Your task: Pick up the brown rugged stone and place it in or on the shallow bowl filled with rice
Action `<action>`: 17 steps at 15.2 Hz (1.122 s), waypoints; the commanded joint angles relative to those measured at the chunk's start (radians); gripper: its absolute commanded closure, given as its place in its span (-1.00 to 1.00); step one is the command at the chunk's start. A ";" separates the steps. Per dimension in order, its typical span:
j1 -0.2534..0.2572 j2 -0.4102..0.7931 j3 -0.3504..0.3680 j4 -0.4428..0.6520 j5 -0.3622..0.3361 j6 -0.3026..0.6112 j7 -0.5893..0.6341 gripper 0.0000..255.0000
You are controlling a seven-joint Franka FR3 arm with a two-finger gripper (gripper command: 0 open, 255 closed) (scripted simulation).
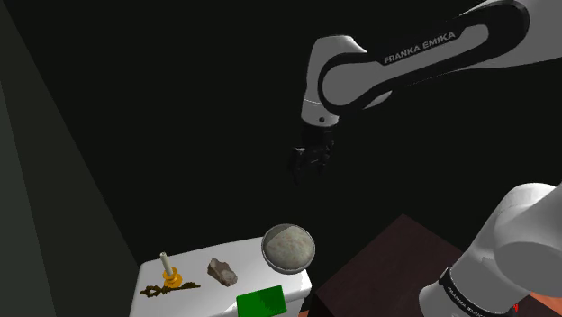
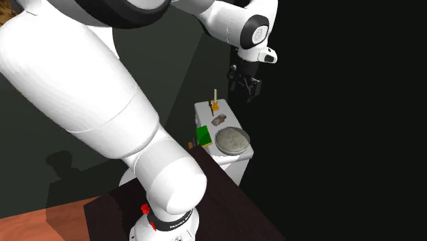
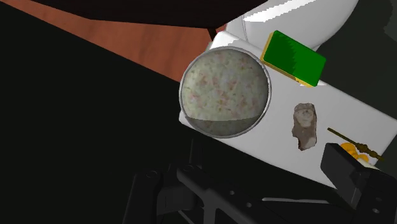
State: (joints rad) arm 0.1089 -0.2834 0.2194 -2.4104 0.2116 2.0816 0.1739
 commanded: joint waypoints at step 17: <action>0.131 0.676 0.089 0.324 -0.130 0.307 0.277 -1.00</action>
State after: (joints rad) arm 0.2264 0.3551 0.3086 -2.1150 0.0922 2.3826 0.4315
